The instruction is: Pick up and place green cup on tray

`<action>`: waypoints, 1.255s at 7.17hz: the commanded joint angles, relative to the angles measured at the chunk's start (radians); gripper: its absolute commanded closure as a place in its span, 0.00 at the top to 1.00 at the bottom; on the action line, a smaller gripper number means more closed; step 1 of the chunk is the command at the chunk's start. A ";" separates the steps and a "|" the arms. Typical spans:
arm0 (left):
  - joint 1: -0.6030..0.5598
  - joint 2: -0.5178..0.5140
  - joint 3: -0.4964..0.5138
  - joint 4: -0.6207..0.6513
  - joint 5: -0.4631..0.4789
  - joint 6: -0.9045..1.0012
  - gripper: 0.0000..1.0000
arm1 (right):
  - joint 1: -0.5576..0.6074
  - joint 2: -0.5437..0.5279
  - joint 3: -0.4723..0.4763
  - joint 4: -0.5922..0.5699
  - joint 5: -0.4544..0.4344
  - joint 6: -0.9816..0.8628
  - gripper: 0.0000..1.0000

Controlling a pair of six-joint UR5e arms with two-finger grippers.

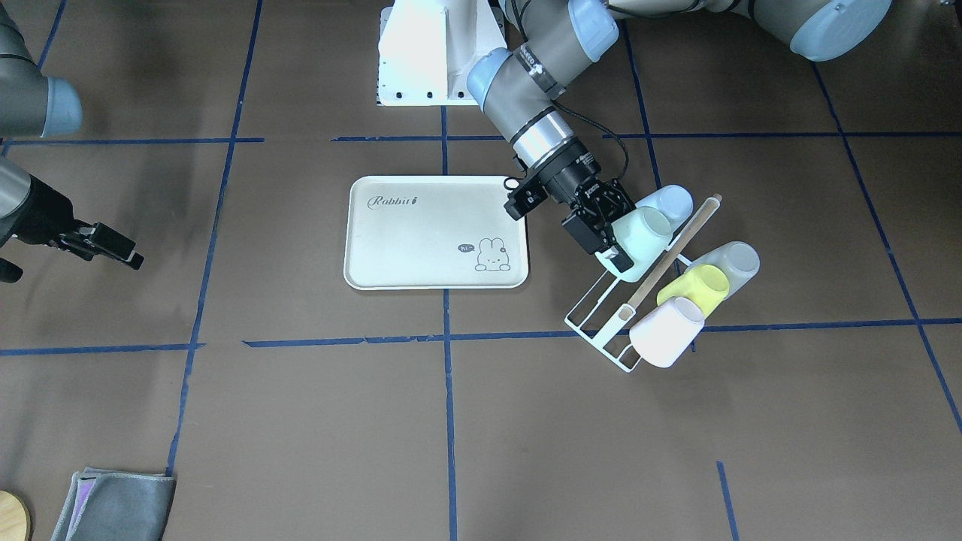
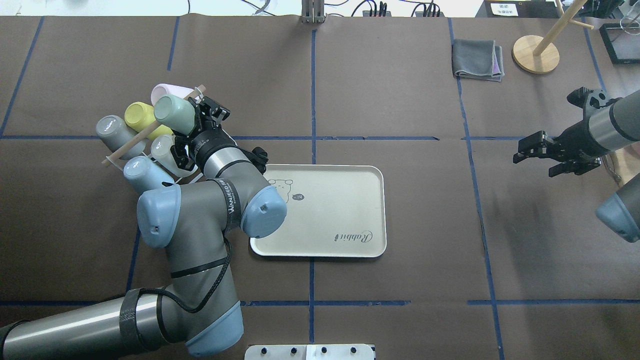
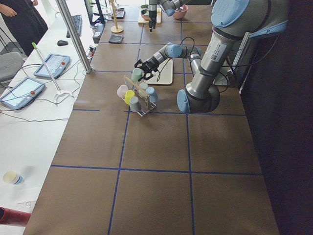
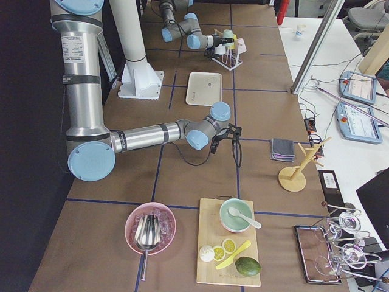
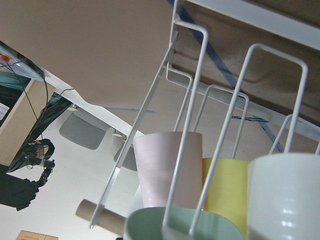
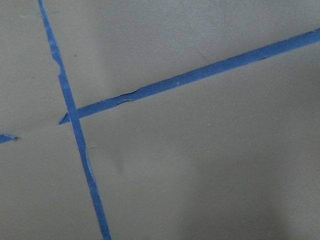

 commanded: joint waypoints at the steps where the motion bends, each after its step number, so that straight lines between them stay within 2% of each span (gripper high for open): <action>1: 0.000 0.002 -0.135 -0.001 -0.021 -0.001 0.64 | 0.000 -0.001 -0.001 0.000 0.000 -0.003 1.00; 3: 0.000 0.003 -0.278 -0.050 -0.143 -0.116 0.64 | 0.000 -0.002 -0.003 0.000 -0.002 -0.005 1.00; 4: -0.002 0.020 -0.300 -0.158 -0.217 -0.227 0.64 | 0.000 -0.002 -0.001 0.001 -0.002 -0.005 1.00; 5: -0.002 0.055 -0.300 -0.319 -0.242 -0.323 0.64 | 0.003 -0.004 -0.001 0.001 -0.002 -0.006 1.00; 7: 0.006 0.103 -0.288 -0.618 -0.244 -0.630 0.61 | 0.012 -0.004 0.002 0.001 0.000 -0.006 1.00; 9: 0.009 0.112 -0.216 -0.885 -0.251 -0.887 0.60 | 0.043 0.002 0.003 0.003 0.002 -0.008 1.00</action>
